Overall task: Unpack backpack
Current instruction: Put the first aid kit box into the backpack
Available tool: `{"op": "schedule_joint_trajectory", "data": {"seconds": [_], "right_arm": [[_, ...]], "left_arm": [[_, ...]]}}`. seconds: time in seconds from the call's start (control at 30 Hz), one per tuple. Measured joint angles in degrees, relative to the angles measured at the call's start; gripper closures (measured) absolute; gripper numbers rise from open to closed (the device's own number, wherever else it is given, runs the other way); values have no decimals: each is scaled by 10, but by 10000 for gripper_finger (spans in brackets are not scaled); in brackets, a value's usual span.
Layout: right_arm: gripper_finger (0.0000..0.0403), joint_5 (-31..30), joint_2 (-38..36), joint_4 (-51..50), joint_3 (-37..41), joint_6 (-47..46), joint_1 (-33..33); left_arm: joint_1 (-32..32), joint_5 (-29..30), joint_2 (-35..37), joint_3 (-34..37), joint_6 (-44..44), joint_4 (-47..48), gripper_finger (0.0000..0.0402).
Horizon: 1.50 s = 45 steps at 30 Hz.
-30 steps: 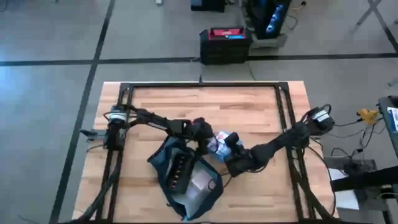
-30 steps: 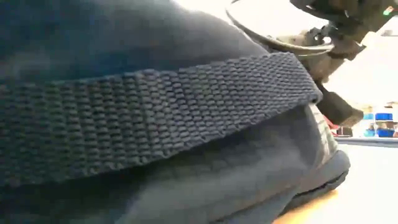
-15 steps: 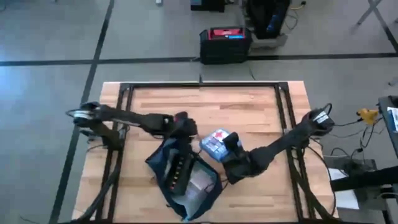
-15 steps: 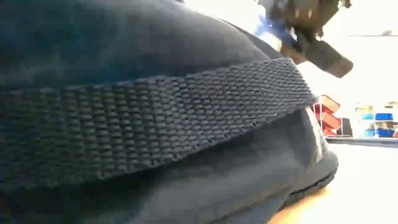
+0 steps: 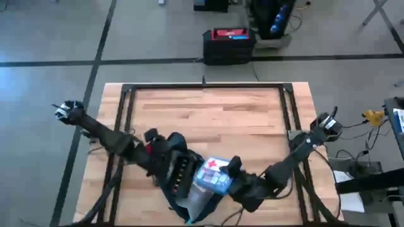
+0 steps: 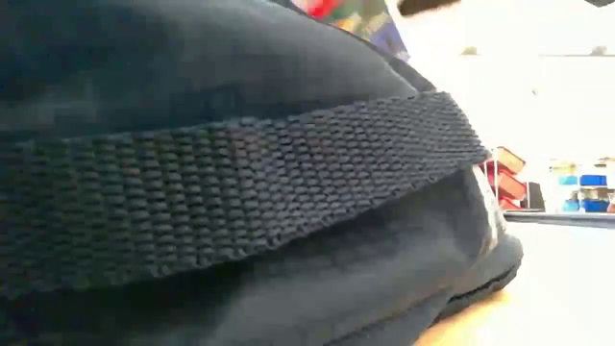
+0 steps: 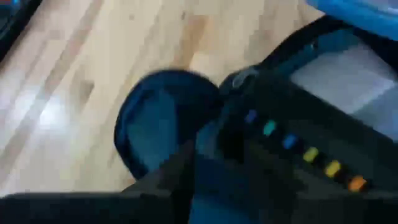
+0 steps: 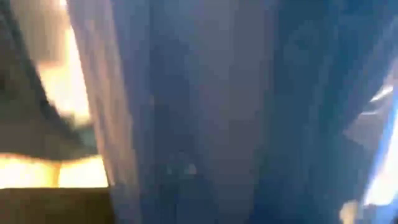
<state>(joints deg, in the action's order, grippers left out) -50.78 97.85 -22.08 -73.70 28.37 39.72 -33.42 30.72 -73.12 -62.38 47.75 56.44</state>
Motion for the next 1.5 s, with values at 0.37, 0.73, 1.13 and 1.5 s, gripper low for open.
{"op": "schedule_joint_trajectory", "data": {"seconds": [0.37,0.73,1.13,1.5], "right_arm": [[278,-19,91,47,-72,106,-22],[278,-17,105,15,-91,41,-26],[278,10,108,18,-91,112,-22],[278,27,161,41,-91,182,-14]], "left_arm": [[-41,-18,-21,12,112,86,243],[-25,13,-6,14,190,28,144],[39,-30,-12,98,194,-4,170],[43,-63,-14,89,117,-88,395]]}}
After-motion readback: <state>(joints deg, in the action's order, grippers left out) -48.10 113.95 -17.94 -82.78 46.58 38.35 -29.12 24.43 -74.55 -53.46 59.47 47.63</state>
